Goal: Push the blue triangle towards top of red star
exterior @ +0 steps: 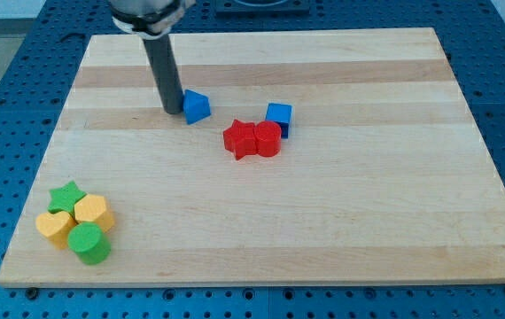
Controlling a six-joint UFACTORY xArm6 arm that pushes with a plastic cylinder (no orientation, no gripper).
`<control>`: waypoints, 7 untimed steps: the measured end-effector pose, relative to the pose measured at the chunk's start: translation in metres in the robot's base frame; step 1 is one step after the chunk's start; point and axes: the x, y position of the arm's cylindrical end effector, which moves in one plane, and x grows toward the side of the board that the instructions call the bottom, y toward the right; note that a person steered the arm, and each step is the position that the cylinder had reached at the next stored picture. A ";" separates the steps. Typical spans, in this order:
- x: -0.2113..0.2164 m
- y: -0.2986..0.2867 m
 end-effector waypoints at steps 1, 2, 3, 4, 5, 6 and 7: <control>0.008 0.020; 0.008 0.020; 0.009 0.025; 0.012 0.034; 0.019 0.037; 0.028 0.037; 0.031 0.037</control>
